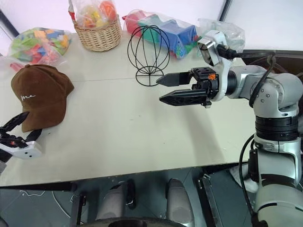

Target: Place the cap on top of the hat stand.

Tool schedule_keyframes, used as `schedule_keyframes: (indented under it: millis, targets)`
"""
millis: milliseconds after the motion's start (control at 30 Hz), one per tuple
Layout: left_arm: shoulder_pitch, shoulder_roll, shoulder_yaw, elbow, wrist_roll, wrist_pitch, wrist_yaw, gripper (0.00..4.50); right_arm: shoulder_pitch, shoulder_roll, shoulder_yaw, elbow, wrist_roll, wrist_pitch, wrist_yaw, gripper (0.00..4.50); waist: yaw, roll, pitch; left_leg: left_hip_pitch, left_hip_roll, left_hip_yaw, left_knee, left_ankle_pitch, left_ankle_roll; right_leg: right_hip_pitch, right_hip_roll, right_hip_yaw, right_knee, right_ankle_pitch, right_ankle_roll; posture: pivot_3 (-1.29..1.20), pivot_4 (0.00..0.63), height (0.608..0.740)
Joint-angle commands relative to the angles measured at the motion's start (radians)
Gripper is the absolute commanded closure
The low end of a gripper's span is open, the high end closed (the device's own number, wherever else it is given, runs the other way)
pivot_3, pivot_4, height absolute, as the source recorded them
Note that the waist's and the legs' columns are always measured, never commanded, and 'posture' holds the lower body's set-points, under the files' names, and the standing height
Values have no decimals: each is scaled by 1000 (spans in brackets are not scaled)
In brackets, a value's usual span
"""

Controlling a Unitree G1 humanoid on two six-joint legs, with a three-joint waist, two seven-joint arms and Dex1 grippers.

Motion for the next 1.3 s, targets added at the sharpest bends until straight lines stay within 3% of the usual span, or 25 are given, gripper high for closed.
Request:
schedule_keyframes:
  millis: [33,200,300,400,533,667,833,1167,1300]
  targets:
    - [-45,6,-66,50,5,27,17,39,-36,-20,-49,-51,66,27,-8,0,10,0,0,0,0,0,0,0,0,-3,0,0,1,0,0,0,150,740]
    - [-105,-5,-139,76,-3,24,28,39,-15,-17,-44,-95,98,43,-24,0,29,2,-1,0,1,0,0,0,0,-6,0,-1,3,1,0,0,150,740]
    - [-133,-11,-164,92,-20,27,27,852,-9,-16,-49,-103,101,38,-41,0,38,1,-1,0,1,0,1,0,0,-6,0,-1,3,5,0,0,150,740]
    - [-148,-13,-177,92,-36,33,34,2278,0,-17,-22,-86,3,-59,-76,0,38,1,-2,-1,1,0,2,0,0,-6,0,-1,3,5,-1,0,150,740]
    - [-142,-10,-188,88,-52,35,41,2278,-5,-22,23,-18,-129,-181,-99,0,37,0,-2,-3,1,2,4,0,-1,-8,0,-2,2,5,-1,0,150,740]
    - [-136,-5,-200,83,-70,36,43,2278,6,-27,24,-17,-131,-197,-64,0,38,1,-2,-11,1,2,6,1,-1,-14,0,-1,3,6,0,0,150,740]
    - [-128,-1,-213,64,-90,30,36,4450,3,-21,17,-7,-121,-189,-61,0,40,3,-3,-11,1,1,7,1,-1,-13,0,-2,3,9,6,0,150,740]
    - [-112,-6,-213,26,-117,55,35,4450,8,-23,21,6,-139,-206,-59,0,40,3,-4,-12,11,7,15,1,-1,-12,0,-9,-6,19,2,0,150,740]
    - [-80,-1,-155,-88,-155,109,45,4450,8,-40,36,42,-209,-276,-60,0,41,4,-4,-12,12,8,14,1,-2,-15,0,-10,-9,20,3,0,150,740]
